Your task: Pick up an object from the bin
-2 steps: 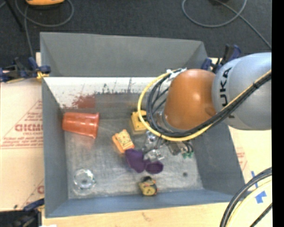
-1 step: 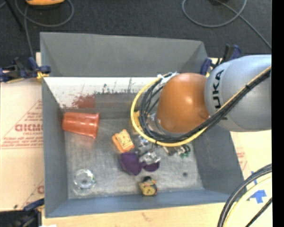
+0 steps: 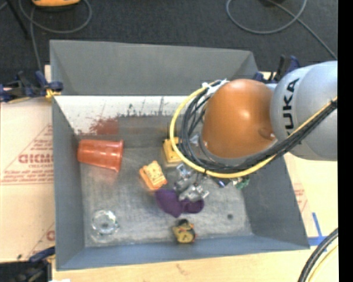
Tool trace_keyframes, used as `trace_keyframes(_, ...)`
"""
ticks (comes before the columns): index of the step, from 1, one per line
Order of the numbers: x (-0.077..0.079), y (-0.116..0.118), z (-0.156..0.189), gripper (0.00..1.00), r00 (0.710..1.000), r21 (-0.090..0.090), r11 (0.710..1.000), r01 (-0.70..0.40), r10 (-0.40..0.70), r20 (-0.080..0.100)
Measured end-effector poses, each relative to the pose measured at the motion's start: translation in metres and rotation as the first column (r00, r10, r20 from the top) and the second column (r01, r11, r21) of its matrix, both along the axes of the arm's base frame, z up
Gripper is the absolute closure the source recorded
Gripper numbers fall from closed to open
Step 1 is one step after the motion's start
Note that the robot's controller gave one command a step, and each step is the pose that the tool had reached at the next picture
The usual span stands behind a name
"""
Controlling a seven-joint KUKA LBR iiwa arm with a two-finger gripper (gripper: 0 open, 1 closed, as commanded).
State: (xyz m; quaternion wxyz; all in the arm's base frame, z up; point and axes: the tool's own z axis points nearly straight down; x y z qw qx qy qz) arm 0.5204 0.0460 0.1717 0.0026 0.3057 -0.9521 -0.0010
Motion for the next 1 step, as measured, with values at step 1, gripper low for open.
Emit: trace_keyframes(1,-0.0001,-0.0011,0.0617,1.00,0.992,0.001,0.992,0.128,-0.128,0.005)
